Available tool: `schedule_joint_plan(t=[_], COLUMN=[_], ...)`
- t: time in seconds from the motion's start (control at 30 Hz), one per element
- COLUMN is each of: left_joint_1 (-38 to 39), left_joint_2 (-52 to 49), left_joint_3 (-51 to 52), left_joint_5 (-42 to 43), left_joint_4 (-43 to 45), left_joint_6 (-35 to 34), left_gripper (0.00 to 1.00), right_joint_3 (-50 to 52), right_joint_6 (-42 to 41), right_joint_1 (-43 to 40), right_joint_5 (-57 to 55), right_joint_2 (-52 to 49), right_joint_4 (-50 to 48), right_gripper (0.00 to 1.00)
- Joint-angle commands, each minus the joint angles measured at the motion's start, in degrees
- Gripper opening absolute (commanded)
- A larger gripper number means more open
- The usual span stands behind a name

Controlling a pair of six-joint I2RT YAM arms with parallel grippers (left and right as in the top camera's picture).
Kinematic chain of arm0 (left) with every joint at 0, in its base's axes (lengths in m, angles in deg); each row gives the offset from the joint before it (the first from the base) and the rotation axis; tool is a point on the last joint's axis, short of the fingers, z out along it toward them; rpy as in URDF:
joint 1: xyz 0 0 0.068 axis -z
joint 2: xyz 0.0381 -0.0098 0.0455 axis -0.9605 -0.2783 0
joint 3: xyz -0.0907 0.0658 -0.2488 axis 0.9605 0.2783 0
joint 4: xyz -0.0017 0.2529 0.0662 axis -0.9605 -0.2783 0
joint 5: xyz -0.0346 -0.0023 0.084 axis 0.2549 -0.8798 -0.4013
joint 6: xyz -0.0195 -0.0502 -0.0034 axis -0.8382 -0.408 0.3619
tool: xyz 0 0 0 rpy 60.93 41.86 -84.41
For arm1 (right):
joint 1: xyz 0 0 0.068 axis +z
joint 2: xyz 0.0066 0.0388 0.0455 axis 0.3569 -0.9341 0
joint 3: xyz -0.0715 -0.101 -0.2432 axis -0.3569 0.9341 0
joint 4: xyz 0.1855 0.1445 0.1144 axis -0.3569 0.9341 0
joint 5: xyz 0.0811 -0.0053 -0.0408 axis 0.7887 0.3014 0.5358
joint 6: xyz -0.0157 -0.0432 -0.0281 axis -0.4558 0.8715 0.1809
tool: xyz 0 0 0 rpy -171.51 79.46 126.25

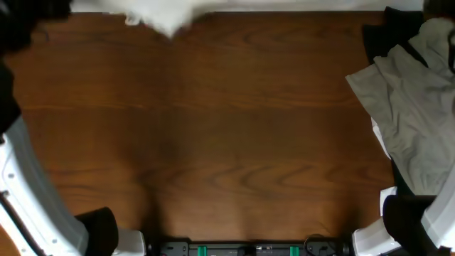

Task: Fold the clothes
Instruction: 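Lay the shirt flat, pulling both grippers back toward the robot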

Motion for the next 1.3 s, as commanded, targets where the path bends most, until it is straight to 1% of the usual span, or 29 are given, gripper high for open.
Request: schedule_joint_plan(t=[0.0,0.1,0.13,0.23,0.37,0.5,0.7,0.8,0.9,0.97,1.13,1.27], left_joint_1=[1.7,4.4,5.4,7.9,10.4,11.3,11.3,11.3,11.3,11.3,11.3,11.3], left_joint_2=[-3.0,-4.3,-4.9,-5.7,-5.9,-5.9,-5.9,-5.9,-5.9,-5.9,-4.7,-1.8], left_joint_3=[2.5,5.7,7.7,14.4,26.2,39.8,57.8,64.3,68.5,69.6,69.8,69.8], left_joint_5=[-0.6,-2.1,-3.6,-7.3,-11.3,-13.6,-14.2,-13.9,-13.9,-13.9,-13.9,-14.0], left_joint_4=[-9.5,-21.7,-25.6,-30.7,-30.8,-29.5,-25.1,-23.5,-22.3,-22.2,-22.4,-22.7], left_joint_6=[10.1,17.0,19.1,22.8,24.4,25.0,24.9,24.6,24.2,24.0,24.0,24.0], left_gripper=[0.06,0.06,0.06,0.06,0.06,0.06,0.06,0.06,0.06,0.06,0.06,0.06], right_joint_3=[4.6,10.7,14.9,24.7,37.0,46.5,57.0,61.2,64.6,66.2,68.7,68.8], right_joint_6=[0.0,-0.9,-0.9,-0.9,-0.9,-0.9,-0.9,-0.9,-0.9,-0.9,-1.4,-1.5], right_joint_1=[-0.9,-1.0,-1.0,-1.0,-1.0,-1.0,-0.9,-0.9,-0.9,-0.8,-0.8,-0.7], right_joint_5=[-1.8,-1.8,-1.8,-1.1,0.6,2.2,3.2,3.3,3.4,3.4,3.4,3.5], right_joint_2=[-4.8,-5.8,-6.1,-6.1,-6.1,-6.1,-6.0,-5.9,-5.9,-5.9,-5.9,-5.8], right_joint_4=[7.1,12.5,13.7,14.4,13.6,12.9,11.7,10.4,9.8,9.2,8.6,8.8], right_gripper=[0.01,0.01,0.01,0.01,0.01,0.01,0.01,0.01,0.01,0.01,0.01,0.01])
